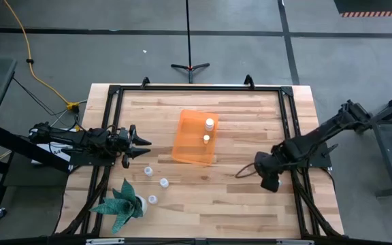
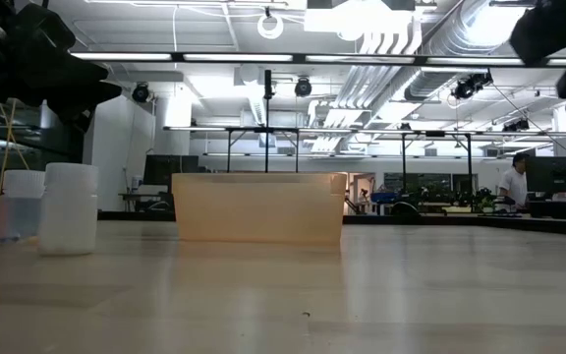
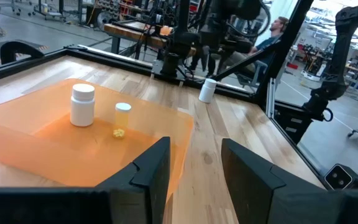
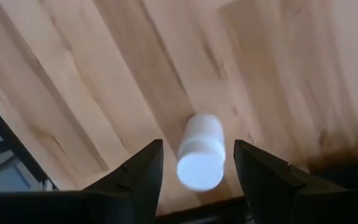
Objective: Pick and place pill bottles into a basket
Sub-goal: Put the white pill bottle into the orange bin
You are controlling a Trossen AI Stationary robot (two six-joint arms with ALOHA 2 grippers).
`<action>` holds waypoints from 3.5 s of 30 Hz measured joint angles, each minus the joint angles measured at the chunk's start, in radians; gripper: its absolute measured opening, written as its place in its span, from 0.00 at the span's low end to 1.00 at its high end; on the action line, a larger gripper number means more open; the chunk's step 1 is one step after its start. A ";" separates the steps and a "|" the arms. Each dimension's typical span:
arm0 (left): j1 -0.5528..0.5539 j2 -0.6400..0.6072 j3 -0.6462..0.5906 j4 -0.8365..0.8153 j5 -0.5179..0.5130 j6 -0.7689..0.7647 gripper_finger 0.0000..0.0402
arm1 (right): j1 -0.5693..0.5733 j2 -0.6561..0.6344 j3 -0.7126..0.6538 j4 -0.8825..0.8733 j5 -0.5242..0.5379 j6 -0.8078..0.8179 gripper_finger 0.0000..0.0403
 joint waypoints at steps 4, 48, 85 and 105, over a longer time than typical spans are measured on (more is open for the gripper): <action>0.000 0.000 0.000 0.000 0.000 0.000 0.45 | 0.065 0.000 0.000 -0.024 -0.002 0.093 0.47; 0.000 0.000 0.000 0.000 -0.002 0.034 0.45 | 0.109 0.009 -0.259 0.441 0.087 0.020 0.41; 0.000 0.000 0.000 0.001 -0.010 -0.012 0.45 | -0.629 0.575 0.548 0.506 -0.015 -1.335 0.44; 0.000 0.000 0.000 0.001 -0.012 -0.080 0.45 | -0.484 0.792 0.832 0.029 0.023 -1.357 0.43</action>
